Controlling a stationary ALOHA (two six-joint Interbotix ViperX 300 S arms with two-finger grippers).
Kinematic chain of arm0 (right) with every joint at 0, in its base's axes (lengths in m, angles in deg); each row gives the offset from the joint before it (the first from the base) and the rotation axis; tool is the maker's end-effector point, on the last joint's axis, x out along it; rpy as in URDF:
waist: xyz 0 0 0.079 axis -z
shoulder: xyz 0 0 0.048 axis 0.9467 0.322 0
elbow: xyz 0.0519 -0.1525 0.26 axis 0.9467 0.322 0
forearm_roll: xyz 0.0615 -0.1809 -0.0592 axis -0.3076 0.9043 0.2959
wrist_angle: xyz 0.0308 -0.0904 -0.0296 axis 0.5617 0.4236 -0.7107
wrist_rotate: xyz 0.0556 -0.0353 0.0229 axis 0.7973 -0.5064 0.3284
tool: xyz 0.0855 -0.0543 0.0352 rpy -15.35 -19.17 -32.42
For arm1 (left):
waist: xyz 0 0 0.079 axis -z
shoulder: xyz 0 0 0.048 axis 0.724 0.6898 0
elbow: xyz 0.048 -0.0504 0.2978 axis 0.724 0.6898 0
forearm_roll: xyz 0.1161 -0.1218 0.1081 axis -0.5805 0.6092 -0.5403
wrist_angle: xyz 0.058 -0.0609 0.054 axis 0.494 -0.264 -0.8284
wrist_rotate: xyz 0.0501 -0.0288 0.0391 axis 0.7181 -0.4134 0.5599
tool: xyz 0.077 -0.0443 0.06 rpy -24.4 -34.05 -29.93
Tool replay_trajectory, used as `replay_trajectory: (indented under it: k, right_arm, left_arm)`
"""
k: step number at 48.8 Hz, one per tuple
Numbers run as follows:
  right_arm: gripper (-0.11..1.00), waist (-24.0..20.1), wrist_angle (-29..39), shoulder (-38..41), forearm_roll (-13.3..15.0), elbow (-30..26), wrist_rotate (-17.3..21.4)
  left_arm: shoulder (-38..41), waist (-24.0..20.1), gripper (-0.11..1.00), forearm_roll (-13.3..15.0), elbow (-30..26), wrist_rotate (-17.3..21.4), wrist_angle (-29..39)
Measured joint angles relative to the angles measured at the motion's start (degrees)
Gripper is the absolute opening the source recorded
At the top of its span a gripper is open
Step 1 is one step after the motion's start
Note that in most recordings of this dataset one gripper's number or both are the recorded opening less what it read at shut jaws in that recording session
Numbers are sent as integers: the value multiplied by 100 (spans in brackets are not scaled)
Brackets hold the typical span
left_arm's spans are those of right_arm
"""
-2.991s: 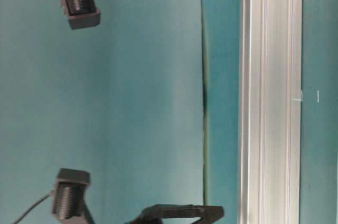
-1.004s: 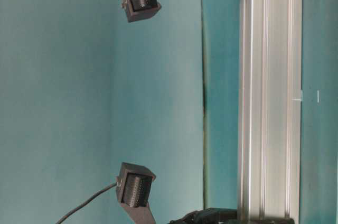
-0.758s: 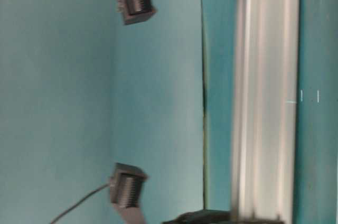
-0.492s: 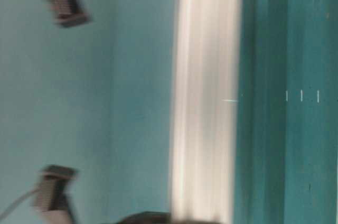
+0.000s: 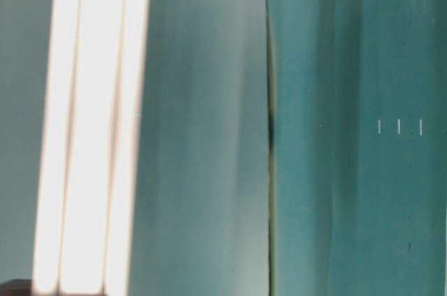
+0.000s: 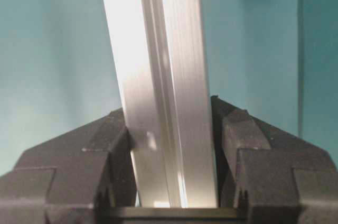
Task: Lift the metal rail with both hands and move it towards you.
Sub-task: 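Lift the rail off the table with both grippers together, then carry the raised rail toward the front edge and lower it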
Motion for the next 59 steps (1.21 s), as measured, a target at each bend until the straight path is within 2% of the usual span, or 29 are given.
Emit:
replay_trajectory:
  k: [6,13,20,31,41,59]
  right_arm:
    - [41,-105,448,-35,9,-475,176]
    - [41,-185,1090,-18,0,-1099,334]
    - [41,-290,1696,167,-9,-1714,527]
    - [41,-448,2021,413,-35,-2391,738]
    - [41,-475,2074,404,-35,-2514,773]
    - [41,-483,2074,431,-26,-2522,782]
  left_arm:
    - [0,70,31,0,-422,-105,211]
    - [18,158,31,9,-835,-413,413]
    - [79,290,31,18,-1257,-598,914]
    - [202,431,31,18,-1934,-694,1749]
    - [334,457,31,18,-2312,-694,1925]
    - [334,457,31,9,-2320,-694,1942]
